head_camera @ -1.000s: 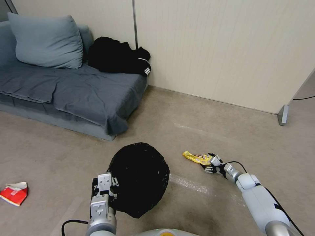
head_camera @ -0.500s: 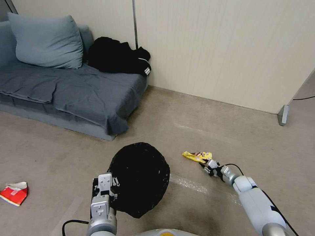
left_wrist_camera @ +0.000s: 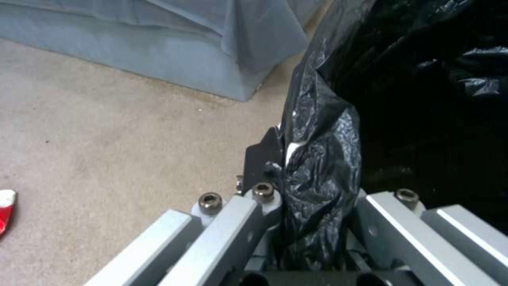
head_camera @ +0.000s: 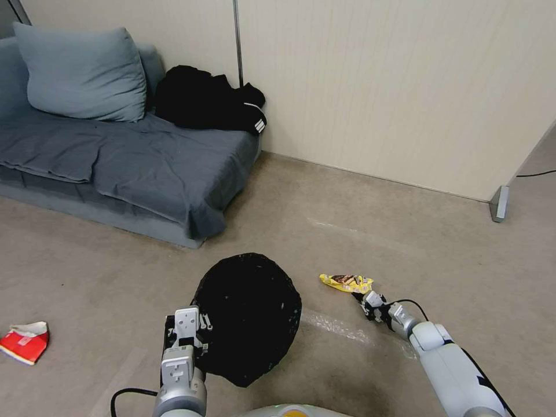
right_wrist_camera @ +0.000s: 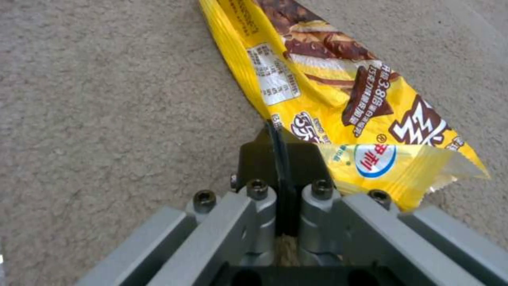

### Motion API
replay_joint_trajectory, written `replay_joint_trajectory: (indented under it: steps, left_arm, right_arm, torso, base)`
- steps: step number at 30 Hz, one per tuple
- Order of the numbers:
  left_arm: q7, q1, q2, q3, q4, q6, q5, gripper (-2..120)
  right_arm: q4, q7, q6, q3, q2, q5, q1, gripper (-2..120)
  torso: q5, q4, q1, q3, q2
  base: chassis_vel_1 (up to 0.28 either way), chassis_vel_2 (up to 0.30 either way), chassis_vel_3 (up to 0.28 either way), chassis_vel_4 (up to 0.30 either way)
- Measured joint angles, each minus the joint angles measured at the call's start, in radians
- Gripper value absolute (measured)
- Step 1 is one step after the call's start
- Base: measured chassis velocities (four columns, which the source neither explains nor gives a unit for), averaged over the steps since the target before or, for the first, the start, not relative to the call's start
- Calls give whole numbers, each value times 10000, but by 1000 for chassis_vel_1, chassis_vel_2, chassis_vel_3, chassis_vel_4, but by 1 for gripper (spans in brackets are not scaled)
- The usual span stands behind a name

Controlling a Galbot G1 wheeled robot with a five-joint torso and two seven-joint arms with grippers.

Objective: Pick up the trash bin, then pick up the garbage from the floor and place it into the trash bin.

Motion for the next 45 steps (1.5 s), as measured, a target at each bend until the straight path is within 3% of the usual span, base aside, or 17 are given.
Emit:
replay_joint_trajectory:
  steps: [12, 17, 19, 20, 23, 27, 33, 41, 45]
  left_arm:
    - [-1, -39, -25, 24, 12, -27, 1, 3]
    - [3, -113, 14, -79, 39, -27, -65, 3]
    - [6, -173, 60, -140, 80, -12, -128, 3]
    - [6, -173, 60, -140, 80, -12, -128, 3]
    - [11, -260, 75, -132, 124, 31, -148, 3]
    - [18, -298, 76, -111, 162, 43, -151, 3]
    - [23, -386, 99, -36, 318, 44, -151, 3]
    - [27, -544, 150, 9, 569, 45, -211, 3]
    - [31, -611, 160, 61, 615, 58, -219, 3]
  right_arm:
    - [532, 674, 445, -35, 71, 334, -104, 0]
    - [2000, 1295, 706, 106, 145, 1498, -737, 0]
    - [3458, 1357, 557, 228, 201, 2508, -1401, 0]
    - [3458, 1357, 557, 228, 201, 2508, -1401, 0]
    - [5975, 1363, 276, 434, 320, 3386, -2311, 0]
    - [7205, 1360, 121, 466, 350, 3701, -2782, 0]
    - [10944, 1240, -324, 337, 356, 4293, -4297, 0]
    - [13321, 319, -325, -576, -93, 5258, -5519, 0]
    - [13701, 239, -308, -1379, -557, 5477, -6016, 0]
  torso:
    - [3, 1, 1, 1, 0]
    - [3, 0, 1, 1, 0]
    - [2, -3, 1, 1, 0]
    - [2, -3, 1, 1, 0]
    - [-3, 1, 1, 1, 0]
    - [1, 3, 0, 1, 0]
    - [2, 1, 1, 0, 0]
    - [-3, 0, 1, 0, 0]
    - [0, 0, 1, 0, 0]
  base:
    - [0, 0, 0, 0]
    - [0, 0, 0, 0]
    - [0, 0, 0, 0]
    - [0, 0, 0, 0]
    - [0, 0, 0, 0]
    - [0, 0, 0, 0]
    - [0, 0, 0, 0]
    - [0, 0, 0, 0]
    - [0, 0, 0, 0]
